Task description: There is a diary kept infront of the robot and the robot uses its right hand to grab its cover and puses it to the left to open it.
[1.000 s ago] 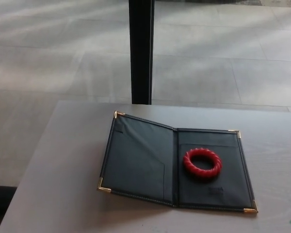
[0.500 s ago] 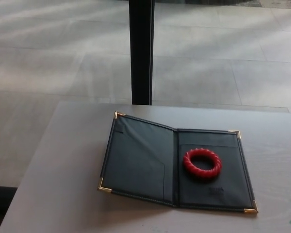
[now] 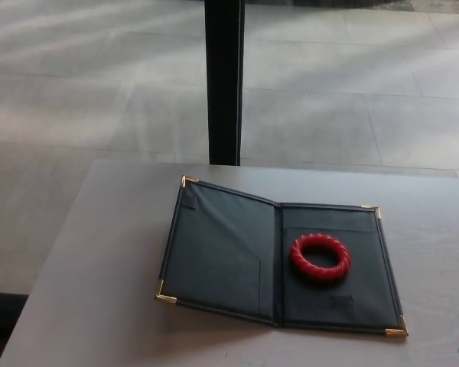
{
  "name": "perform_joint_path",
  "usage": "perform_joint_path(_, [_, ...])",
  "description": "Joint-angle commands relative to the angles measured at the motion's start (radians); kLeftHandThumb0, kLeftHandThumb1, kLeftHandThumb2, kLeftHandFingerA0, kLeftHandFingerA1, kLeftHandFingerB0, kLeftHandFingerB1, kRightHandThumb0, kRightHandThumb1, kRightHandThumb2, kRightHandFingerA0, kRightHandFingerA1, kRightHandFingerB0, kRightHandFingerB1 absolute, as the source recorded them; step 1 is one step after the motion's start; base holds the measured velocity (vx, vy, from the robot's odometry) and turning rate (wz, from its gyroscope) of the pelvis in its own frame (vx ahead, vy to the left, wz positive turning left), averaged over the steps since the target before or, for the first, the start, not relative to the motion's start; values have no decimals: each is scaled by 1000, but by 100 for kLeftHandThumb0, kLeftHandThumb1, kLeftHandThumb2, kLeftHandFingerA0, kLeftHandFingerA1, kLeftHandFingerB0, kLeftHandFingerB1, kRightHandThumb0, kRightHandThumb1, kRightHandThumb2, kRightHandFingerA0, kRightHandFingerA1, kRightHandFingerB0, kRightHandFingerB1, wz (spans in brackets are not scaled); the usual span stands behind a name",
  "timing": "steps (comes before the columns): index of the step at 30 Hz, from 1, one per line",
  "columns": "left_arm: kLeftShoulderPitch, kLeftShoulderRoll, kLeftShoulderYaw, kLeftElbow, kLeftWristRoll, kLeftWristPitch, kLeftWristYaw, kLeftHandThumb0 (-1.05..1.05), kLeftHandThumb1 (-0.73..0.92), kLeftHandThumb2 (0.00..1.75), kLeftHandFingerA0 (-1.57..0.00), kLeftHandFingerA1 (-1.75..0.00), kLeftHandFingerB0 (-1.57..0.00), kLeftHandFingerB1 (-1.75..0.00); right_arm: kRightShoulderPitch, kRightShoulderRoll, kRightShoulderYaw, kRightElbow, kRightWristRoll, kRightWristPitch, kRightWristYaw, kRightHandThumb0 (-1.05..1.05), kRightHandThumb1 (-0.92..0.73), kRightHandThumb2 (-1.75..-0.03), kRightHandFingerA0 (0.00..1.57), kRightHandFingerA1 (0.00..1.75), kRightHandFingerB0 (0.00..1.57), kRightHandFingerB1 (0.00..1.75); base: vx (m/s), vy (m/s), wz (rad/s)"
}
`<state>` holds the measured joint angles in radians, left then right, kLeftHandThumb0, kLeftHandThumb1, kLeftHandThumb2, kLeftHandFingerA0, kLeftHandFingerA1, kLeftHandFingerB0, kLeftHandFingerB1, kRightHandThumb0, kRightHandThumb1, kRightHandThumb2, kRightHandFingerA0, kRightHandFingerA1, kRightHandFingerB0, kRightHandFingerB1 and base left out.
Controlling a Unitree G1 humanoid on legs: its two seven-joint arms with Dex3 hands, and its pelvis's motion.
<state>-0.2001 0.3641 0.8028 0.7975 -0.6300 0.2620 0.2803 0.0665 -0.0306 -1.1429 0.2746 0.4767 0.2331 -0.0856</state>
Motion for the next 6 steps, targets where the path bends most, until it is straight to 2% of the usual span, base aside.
perform_joint_path(1, [21,33,5,25,14,-26,-38,-65,92,97,-17,-89,-11,-62,34,-12,47,-16,55,7,-29,-81,-92,-84,48,110,29,80,0,0,0])
perform_joint_path(6, [27,37,15,22,1,-16,-52,-68,92,99,-14,-90,-10,-62,50,-7,66,-23,80,-1,-49,-80,-92,-82,49,110,29,78,0,0,0])
